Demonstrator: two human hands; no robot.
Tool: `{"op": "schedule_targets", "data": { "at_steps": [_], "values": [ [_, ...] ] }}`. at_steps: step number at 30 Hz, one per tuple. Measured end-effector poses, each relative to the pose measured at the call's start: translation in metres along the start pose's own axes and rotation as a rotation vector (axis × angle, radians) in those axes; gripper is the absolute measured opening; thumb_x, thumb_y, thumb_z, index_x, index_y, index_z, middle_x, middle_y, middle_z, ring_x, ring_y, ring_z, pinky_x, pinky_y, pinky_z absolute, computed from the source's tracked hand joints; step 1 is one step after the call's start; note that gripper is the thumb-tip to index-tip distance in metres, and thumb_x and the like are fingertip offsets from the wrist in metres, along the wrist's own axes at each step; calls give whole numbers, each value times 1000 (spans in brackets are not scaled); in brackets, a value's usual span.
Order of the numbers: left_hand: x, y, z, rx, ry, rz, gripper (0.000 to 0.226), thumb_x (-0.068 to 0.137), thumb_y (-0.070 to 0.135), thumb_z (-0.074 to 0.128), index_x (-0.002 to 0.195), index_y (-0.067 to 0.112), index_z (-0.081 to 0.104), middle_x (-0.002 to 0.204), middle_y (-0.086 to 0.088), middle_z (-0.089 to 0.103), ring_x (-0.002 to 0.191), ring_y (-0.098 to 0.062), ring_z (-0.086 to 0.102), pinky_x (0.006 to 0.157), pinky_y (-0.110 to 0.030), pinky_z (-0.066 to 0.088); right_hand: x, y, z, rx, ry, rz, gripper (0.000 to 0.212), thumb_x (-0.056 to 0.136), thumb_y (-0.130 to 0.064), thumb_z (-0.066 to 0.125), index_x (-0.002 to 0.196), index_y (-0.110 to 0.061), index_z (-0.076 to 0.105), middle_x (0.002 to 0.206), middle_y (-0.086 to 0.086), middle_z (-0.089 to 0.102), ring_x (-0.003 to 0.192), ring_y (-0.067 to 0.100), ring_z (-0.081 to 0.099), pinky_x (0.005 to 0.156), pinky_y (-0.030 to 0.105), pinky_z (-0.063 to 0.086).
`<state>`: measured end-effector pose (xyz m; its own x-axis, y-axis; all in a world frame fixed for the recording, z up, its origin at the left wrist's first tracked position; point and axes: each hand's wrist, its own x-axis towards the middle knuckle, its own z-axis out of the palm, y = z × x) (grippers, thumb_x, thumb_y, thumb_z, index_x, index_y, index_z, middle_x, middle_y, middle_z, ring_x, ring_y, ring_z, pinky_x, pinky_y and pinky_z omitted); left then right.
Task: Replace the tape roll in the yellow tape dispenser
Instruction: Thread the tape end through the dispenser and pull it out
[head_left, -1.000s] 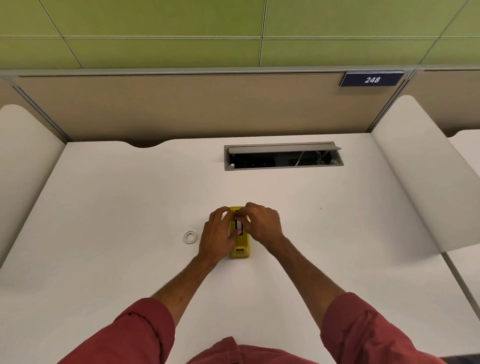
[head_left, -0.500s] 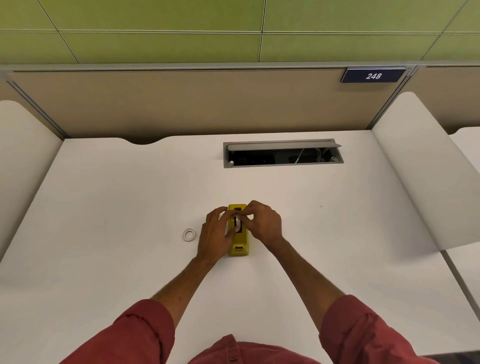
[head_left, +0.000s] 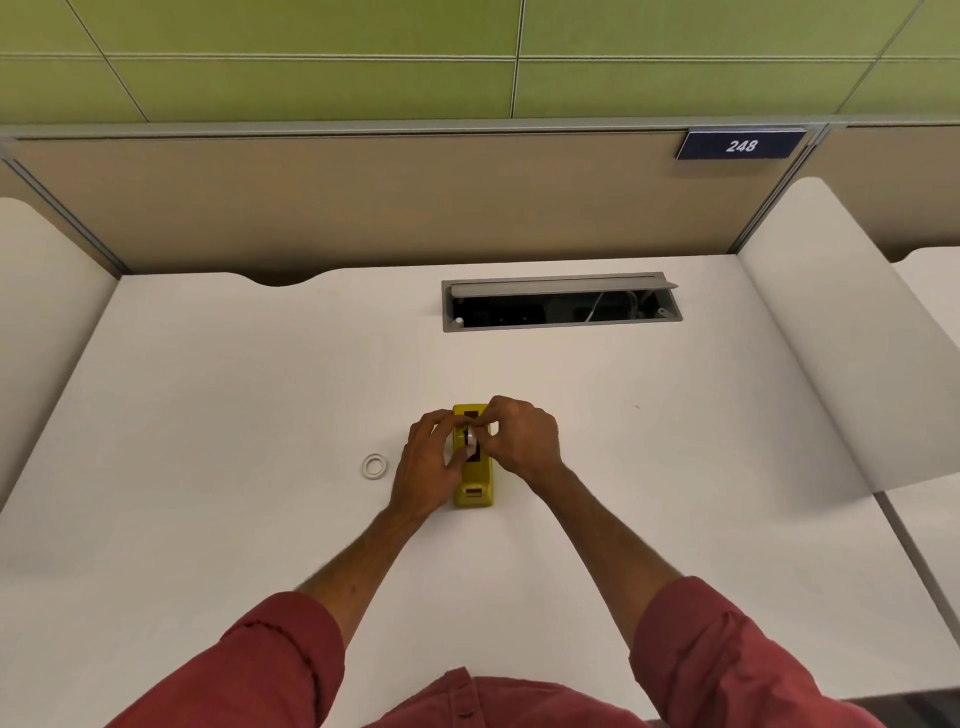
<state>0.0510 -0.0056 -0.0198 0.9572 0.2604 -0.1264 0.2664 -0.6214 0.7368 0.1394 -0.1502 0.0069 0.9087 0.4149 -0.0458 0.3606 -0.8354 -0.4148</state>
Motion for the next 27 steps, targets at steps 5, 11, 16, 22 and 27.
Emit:
{"op": "schedule_targets", "data": {
  "at_steps": [5,11,16,22,27],
  "values": [
    [-1,4,3,28,7,-17,48,101,21,72,147,17,58,155,-2,55,147,-24,47,122,-41,46,0,-2,1,-2,11,6,25,104,-44,64,113,-33,84,112,-10,79,100,18,75,73,28,47],
    [-1,0,-2,-2,9,12,42,103,28,70,143,20,61,151,1,58,144,-22,51,120,-44,48,-3,-1,0,-1,2,-10,24,102,-45,64,113,-34,83,115,-12,78,101,17,75,74,29,48],
    [-1,-2,-2,28,21,15,43,105,26,68,147,18,61,154,-1,59,147,-23,50,124,-42,45,-2,-3,-1,-1,0,-9,25,103,-45,64,114,-33,83,113,-11,79,98,17,75,74,29,49],
    [-3,-2,-1,77,22,6,49,105,27,67,152,17,58,158,-2,57,152,-23,47,125,-39,44,5,-8,-4,-21,-31,-4,27,103,-42,65,119,-30,82,115,-9,80,103,19,75,78,32,55],
    [-1,-1,-2,47,-5,2,51,103,31,70,151,22,56,158,3,55,148,-22,49,120,-40,49,0,-6,-5,-19,-35,-11,21,99,-40,66,108,-31,83,110,-10,79,98,18,76,78,34,58]
  ]
}}
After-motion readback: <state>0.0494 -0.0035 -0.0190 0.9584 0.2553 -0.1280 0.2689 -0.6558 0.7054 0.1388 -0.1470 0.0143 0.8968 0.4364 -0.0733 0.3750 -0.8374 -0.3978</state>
